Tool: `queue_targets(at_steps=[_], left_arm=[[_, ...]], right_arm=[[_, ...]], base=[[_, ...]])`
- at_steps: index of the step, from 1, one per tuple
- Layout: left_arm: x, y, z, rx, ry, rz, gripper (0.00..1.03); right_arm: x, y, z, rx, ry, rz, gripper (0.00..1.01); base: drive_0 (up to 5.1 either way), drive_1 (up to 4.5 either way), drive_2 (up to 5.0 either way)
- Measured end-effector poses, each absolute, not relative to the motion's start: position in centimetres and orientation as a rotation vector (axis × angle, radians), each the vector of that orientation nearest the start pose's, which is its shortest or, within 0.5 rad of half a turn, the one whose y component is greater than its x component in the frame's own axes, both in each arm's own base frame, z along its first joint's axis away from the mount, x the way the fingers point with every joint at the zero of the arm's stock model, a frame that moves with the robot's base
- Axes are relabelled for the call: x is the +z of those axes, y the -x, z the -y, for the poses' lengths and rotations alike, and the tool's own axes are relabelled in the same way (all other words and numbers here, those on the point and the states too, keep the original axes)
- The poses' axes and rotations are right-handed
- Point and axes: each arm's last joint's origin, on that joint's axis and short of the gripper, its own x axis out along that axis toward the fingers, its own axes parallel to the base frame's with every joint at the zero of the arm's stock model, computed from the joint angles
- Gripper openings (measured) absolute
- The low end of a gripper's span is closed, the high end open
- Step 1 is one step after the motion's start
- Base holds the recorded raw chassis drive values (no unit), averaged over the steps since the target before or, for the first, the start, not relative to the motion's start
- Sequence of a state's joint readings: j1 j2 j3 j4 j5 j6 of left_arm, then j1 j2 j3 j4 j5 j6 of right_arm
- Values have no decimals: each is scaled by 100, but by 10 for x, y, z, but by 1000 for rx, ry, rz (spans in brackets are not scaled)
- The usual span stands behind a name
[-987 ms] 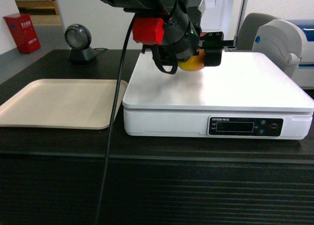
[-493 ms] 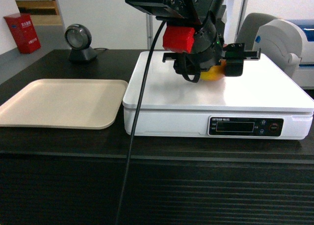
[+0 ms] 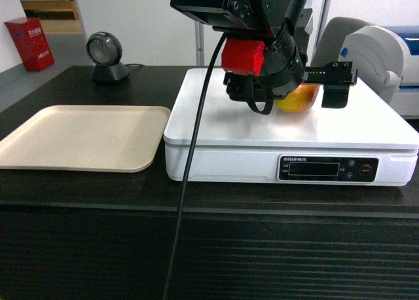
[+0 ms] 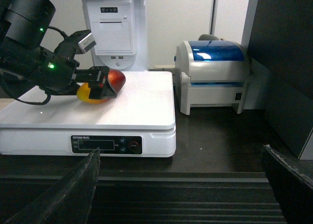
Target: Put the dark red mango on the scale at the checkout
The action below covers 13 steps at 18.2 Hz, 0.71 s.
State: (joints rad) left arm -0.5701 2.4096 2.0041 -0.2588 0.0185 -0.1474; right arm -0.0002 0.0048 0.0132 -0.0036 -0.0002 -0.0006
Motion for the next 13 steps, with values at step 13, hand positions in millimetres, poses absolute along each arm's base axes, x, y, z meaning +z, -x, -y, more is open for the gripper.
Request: queue_targets(at_steps=[13], left_arm=[[333,-320,92,-518,206,-46,98]], right_arm=[[167,-97,0,0,1,5,98]], base=[[0,0,0]])
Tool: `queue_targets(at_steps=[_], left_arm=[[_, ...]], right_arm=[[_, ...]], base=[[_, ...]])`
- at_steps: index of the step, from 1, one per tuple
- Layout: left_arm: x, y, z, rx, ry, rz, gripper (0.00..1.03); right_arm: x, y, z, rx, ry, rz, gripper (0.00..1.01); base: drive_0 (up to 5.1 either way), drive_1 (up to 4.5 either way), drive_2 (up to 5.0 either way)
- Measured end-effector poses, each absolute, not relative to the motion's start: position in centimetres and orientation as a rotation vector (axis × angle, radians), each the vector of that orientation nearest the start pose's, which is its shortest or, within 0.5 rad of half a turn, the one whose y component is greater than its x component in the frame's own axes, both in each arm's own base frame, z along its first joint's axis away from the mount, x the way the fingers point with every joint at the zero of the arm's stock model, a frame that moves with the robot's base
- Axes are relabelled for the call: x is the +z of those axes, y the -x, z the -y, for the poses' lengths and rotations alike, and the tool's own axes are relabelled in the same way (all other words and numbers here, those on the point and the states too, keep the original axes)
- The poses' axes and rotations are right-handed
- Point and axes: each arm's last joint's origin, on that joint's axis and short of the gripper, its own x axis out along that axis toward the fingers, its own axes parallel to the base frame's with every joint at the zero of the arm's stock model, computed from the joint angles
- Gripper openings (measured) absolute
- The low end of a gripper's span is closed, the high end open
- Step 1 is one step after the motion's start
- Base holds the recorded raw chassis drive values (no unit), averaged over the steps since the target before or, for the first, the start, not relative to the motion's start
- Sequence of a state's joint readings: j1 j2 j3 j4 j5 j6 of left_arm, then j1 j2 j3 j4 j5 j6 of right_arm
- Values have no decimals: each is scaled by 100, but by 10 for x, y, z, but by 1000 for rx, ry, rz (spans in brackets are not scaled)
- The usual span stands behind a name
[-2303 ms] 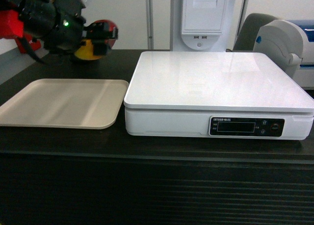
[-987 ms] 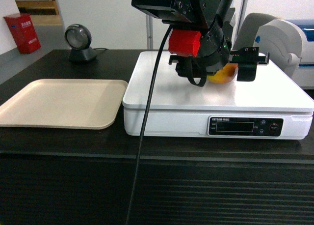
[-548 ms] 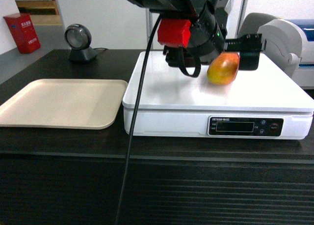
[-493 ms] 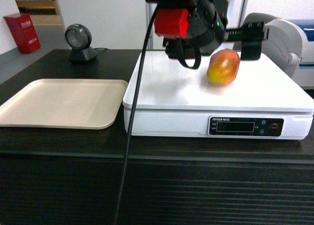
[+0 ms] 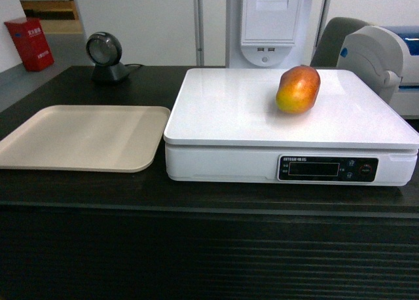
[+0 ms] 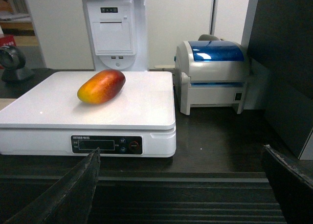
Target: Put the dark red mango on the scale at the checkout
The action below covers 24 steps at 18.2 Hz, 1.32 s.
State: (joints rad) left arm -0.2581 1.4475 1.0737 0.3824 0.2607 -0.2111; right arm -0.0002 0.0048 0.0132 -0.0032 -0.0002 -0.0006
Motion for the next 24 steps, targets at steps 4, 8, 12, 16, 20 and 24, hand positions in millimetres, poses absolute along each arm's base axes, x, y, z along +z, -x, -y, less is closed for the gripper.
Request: queue_targets(at_steps=[4,8,12,16,20,24], left_arm=[[342,-226,15,-309,170,46,98],[304,-161,0,-5,42,10,62],[252,-146,0,-1,18,-9,19],[221,-132,0,0,15,7,2],[200,-123,0,0,15,-2,2],[187,-117,0,0,15,-3,2]], right_arm=[[167,-97,0,0,1,5,98],[167,-97,0,0,1,5,98],[167,-97,0,0,1,5,98],[167,-97,0,0,1,5,98],[167,-97,0,0,1,5,98],[167,-97,0,0,1,5,98]], base=[[0,0,0],[0,0,0],[0,0,0],[0,0,0],[0,0,0],[0,0,0]])
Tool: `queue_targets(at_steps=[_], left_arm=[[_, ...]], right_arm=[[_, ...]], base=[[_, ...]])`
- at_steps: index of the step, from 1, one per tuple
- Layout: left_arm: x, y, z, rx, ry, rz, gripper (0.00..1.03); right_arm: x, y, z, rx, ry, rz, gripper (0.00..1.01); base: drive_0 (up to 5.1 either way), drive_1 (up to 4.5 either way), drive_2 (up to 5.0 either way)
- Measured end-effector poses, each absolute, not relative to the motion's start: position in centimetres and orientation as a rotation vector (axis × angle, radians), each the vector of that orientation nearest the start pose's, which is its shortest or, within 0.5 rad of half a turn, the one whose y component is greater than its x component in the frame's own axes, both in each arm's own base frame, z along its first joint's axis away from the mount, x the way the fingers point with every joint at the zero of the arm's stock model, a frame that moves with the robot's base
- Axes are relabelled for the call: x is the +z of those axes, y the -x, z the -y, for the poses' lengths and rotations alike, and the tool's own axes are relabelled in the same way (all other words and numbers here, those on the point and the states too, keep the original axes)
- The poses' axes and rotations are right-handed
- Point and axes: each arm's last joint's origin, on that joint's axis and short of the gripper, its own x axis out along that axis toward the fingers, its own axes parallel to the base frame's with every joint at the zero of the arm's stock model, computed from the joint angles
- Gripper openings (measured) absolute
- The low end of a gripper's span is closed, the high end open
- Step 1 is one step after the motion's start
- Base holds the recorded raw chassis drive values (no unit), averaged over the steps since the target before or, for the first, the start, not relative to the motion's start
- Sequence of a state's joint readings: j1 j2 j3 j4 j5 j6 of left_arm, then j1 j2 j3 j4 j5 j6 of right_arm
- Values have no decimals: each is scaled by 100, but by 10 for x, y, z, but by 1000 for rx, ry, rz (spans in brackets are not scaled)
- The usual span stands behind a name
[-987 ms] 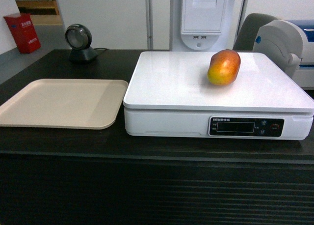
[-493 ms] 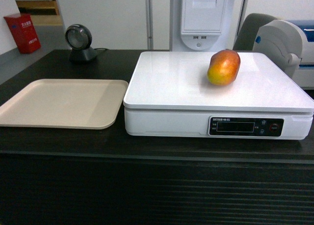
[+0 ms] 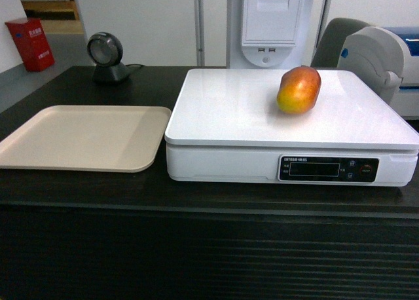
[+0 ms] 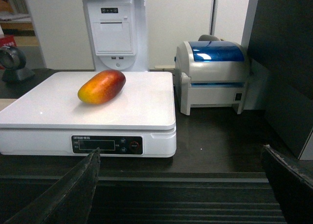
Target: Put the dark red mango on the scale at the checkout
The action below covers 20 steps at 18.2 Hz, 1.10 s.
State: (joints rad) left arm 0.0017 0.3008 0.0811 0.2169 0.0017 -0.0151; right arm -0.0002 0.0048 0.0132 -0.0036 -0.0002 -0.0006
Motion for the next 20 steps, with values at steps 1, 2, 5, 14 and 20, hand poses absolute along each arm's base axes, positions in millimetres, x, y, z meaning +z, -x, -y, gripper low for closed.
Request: queue_targets(at_steps=[1,2,5,14,20], left_arm=[[185,-116,0,0,15,-3,2],[183,-114,0,0,15,-1,2],[179,-111,0,0,15,-1,2],[166,-98,0,2,14,-7,2],[166,-98,0,2,14,-3,25]], right_arm=[[167,-97,0,0,1,5,98],[167,-97,0,0,1,5,98],[167,-97,0,0,1,5,98],[167,-97,0,0,1,5,98],[167,-97,0,0,1,5,98]], base=[[0,0,0],[0,0,0],[0,0,0],[0,0,0],[0,0,0]])
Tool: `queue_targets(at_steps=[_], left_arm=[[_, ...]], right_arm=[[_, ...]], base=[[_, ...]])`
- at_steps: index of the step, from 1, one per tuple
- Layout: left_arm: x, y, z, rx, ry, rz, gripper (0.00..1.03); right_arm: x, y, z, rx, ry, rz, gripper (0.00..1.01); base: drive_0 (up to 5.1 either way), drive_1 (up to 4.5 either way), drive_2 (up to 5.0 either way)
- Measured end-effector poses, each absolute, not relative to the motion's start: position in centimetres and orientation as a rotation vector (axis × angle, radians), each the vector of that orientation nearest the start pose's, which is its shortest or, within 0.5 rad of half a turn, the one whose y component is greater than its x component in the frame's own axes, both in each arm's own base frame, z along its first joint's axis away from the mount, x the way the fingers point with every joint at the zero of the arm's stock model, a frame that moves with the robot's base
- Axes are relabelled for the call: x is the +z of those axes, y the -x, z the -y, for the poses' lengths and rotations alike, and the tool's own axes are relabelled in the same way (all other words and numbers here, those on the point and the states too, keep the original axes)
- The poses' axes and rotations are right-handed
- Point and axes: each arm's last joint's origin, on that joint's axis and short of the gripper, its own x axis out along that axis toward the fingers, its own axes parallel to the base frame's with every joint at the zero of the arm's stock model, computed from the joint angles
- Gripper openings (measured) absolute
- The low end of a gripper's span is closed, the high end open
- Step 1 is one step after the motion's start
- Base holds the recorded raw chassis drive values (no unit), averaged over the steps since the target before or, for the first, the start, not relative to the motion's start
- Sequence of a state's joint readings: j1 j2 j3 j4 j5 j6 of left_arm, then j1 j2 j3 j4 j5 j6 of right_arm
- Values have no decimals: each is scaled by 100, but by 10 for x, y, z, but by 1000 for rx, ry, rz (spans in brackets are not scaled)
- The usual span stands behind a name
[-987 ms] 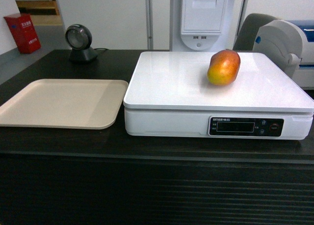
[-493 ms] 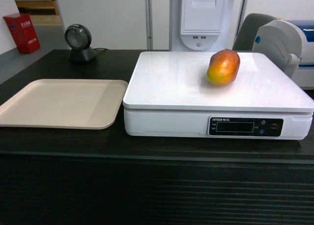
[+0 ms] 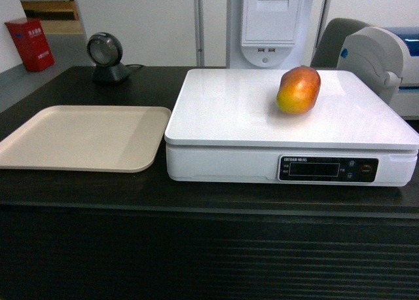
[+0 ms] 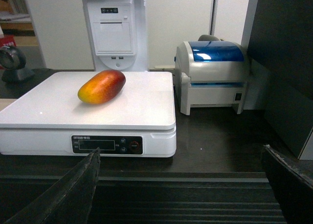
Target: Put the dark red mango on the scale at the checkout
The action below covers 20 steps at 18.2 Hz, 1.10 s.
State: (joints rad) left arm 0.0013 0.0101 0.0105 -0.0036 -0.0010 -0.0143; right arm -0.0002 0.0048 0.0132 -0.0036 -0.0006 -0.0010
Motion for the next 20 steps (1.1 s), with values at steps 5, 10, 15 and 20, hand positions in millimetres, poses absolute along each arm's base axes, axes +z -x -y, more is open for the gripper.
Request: queue_targets(at_steps=[5,10,15,20], left_arm=[[166,-98,0,2,14,-3,70],[166,-98,0,2,14,-3,97],[166,-98,0,2,14,-3,98],[166,-98,0,2,14,-3,98]], right_arm=[[167,-97,0,0,1,5,98],[167,-97,0,0,1,5,98],[167,-97,0,0,1,5,98],[167,-97,0,0,1,5,98]], base=[[0,0,0],[0,0,0],[0,0,0],[0,0,0]])
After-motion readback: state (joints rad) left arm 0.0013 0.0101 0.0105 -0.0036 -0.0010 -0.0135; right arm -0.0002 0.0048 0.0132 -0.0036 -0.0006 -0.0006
